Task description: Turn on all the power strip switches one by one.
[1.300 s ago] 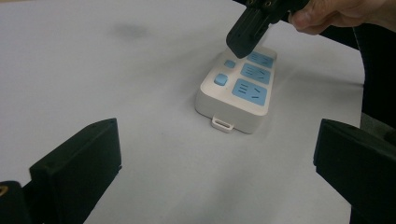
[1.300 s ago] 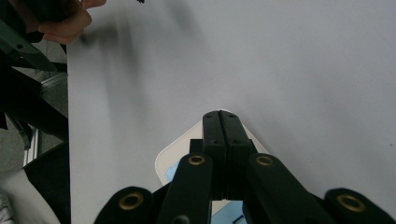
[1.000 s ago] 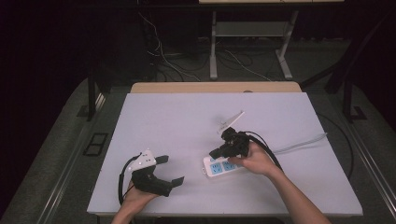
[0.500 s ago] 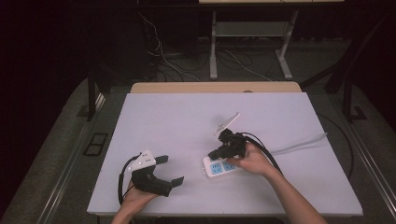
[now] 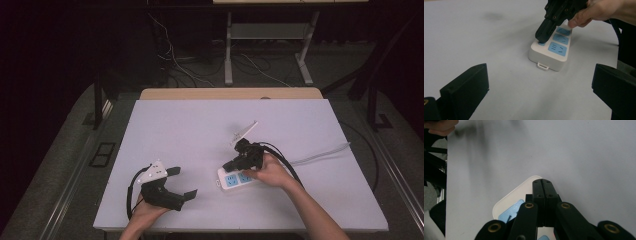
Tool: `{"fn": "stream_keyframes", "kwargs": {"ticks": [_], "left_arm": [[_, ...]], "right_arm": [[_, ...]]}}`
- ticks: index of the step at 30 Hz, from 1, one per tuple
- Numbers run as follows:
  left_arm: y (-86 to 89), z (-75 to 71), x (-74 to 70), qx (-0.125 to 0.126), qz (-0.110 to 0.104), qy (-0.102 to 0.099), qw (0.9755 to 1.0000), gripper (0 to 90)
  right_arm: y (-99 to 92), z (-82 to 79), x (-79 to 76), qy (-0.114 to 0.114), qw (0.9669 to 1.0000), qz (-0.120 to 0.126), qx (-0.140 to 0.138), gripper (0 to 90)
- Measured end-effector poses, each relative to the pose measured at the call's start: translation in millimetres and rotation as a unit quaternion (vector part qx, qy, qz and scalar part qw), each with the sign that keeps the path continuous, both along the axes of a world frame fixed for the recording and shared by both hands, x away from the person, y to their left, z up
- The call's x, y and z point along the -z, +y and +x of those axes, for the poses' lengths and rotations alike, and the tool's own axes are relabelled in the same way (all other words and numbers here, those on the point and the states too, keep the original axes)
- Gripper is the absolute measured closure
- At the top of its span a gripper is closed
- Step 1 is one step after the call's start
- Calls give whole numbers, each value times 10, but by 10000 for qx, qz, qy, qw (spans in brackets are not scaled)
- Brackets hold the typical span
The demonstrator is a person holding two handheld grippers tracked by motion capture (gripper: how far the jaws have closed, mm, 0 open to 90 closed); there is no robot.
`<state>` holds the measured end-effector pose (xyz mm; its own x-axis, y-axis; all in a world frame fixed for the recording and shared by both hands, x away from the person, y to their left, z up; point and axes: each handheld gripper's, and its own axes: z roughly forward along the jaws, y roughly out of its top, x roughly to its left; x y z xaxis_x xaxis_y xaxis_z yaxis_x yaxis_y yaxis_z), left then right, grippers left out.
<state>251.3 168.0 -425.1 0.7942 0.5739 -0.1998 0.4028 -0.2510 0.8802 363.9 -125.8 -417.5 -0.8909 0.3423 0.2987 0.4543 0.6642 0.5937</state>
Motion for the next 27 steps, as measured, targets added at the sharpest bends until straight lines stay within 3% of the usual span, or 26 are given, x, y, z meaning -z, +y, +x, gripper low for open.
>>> {"fn": "stream_keyframes", "kwargs": {"ticks": [9,16,18,20,25,27], "left_arm": [[-26,-2,8,33,38,12,10000,0],[-8,8,7,8,10,11,10000,0],[-8,7,6,17,20,6,10000,0],[-8,8,7,8,9,10,10000,0],[-18,6,0,33,19,-8,10000,0],[-22,4,-3,49,26,-18,10000,0]], "right_arm": [[-1,20,22,32,10000,19,-5,900],[6,-12,11,-110,9999,-16,-31,900],[10,-33,6,-242,9997,-45,-75,900],[2,-27,9,-198,9998,-20,-75,900],[-13,-51,-39,-438,9987,-255,-10,900],[-39,-51,-44,-385,9988,-291,12,900]]}}
